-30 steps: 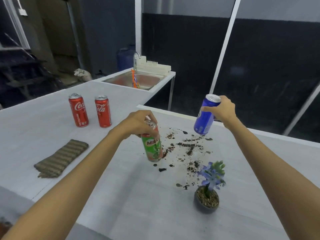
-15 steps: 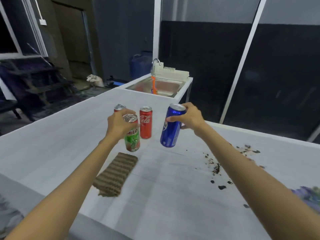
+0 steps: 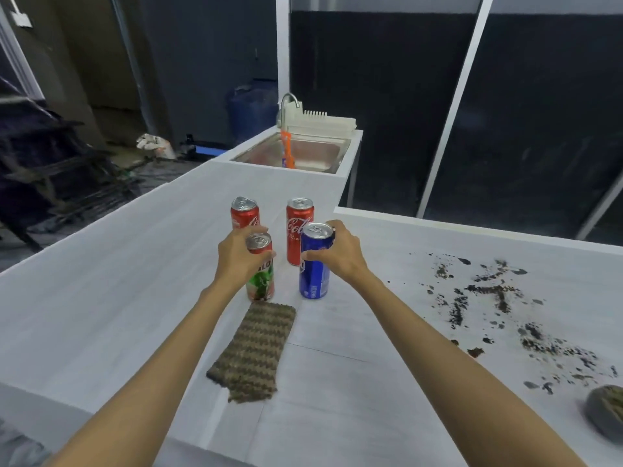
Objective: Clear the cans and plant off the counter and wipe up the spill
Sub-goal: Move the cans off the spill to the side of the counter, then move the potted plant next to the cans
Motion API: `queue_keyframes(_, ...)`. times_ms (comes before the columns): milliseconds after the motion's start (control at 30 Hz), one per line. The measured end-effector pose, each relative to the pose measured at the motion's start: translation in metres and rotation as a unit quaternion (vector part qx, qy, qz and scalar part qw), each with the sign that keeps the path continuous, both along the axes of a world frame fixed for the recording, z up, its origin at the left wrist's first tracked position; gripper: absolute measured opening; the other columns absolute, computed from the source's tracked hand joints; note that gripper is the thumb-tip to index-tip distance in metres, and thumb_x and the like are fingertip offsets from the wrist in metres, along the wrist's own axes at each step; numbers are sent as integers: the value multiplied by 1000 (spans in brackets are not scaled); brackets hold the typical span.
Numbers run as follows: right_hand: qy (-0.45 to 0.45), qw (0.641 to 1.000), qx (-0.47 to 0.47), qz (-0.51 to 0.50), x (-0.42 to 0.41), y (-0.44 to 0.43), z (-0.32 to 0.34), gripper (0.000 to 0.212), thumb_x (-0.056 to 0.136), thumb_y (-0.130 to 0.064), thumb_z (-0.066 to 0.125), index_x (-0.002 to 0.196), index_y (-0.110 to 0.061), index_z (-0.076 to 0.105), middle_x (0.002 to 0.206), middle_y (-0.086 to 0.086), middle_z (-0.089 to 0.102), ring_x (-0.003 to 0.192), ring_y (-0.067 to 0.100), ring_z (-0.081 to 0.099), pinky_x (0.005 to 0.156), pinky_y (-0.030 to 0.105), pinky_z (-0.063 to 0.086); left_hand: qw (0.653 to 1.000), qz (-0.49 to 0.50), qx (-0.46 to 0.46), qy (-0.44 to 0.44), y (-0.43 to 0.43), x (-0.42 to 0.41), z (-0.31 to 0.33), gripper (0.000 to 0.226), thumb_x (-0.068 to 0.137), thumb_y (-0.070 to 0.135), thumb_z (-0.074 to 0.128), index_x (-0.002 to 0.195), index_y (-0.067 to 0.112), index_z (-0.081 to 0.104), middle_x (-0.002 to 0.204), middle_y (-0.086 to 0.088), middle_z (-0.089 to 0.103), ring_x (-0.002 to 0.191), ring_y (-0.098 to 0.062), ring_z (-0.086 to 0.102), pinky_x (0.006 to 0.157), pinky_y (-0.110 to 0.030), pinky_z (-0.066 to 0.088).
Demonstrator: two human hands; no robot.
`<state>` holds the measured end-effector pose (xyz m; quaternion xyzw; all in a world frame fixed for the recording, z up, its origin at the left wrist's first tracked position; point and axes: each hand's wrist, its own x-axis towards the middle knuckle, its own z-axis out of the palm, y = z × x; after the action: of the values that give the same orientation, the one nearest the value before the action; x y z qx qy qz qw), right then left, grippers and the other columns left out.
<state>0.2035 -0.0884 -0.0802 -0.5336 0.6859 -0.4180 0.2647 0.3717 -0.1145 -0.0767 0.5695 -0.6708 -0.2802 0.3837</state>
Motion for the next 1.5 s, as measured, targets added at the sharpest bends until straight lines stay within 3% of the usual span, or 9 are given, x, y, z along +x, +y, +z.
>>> queue_keyframes(233, -49, 998, 39, 3, -14, 41, -7, 82, 76, -22, 76, 141, -19, 27, 148, 9, 37, 134, 26, 40, 100, 37, 44, 991, -11, -98, -94, 24, -27, 6, 46, 86, 26, 59, 131, 23, 47, 148, -3, 35, 140, -22, 26, 116, -45, 9)
queue_keyframes(400, -77, 996, 22, -25, -66, 149, -18, 45, 80, -20, 72, 121, -15, 55, 122, 2, 60, 116, 18, 57, 84, 19, 45, 984, -127, -123, -18, 96, -83, 6, 39, 90, 21, 54, 129, 20, 48, 143, -2, 41, 133, -23, 35, 115, -42, 25)
queue_keyframes(600, -101, 972, -50, -205, -123, 299, -45, 18, 78, -17, 74, 92, -9, 65, 97, 0, 70, 95, 11, 65, 67, 4, 49, 968, -243, -38, -46, 184, -148, -52, 45, 94, 25, 44, 138, 22, 36, 151, 2, 31, 145, -11, 11, 117, -31, -3)
queue_keyframes(767, -48, 898, -110, -424, -170, 358, -62, 60, 67, -21, 83, 113, -11, 46, 115, 10, 46, 106, 25, 50, 86, 30, 45, 955, -261, -20, -138, 226, -172, -85, 52, 97, 33, 34, 146, 21, 21, 156, 3, 16, 146, -11, 1, 117, -32, -7)
queue_keyframes(900, -60, 939, -49, -336, -197, 343, -69, 102, 64, -29, 84, 144, -14, 24, 146, 11, 28, 132, 25, 35, 107, 38, 36, 945, -251, -20, -209, 239, -166, -102, 56, 98, 37, 26, 148, 17, 9, 158, 2, 3, 145, -12, -6, 117, -33, -8)
queue_keyframes(1033, -7, 957, -24, -288, -204, 323, -80, 74, 69, -33, 78, 132, -11, 47, 129, 11, 53, 119, 28, 53, 96, 34, 43, 945, -212, -14, -249, 230, -141, -106, 57, 98, 37, 23, 148, 14, 6, 158, 1, 0, 145, -13, -7, 118, -33, -6)
queue_keyframes(1267, -20, 981, -60, -185, -157, 277, -58, 42, 74, -18, 77, 112, -12, 59, 103, 3, 61, 93, 19, 57, 77, 21, 44, 940, -135, -6, -314, 189, -65, -114, 57, 98, 40, 19, 148, 14, 6, 158, -1, 0, 146, -14, -6, 117, -33, -6)
queue_keyframes(1400, -33, 991, -71, -113, -110, 232, -51, 54, 74, -21, 78, 121, -8, 56, 108, 4, 60, 97, 17, 56, 81, 23, 40, 932, -142, -10, -333, 174, -33, -119, 61, 96, 47, 15, 148, 15, 6, 158, 1, 1, 145, -12, -4, 116, -29, -6)
queue_keyframes(1500, -47, 994, -69, -71, -76, 197, -56, 53, 73, -21, 78, 119, -10, 56, 109, 5, 62, 98, 19, 58, 80, 22, 40, 931, -143, -44, -333, 171, -27, -126, 99, 70, 73, -18, 147, 18, 8, 157, 5, 4, 145, -10, 0, 114, -25, -6)
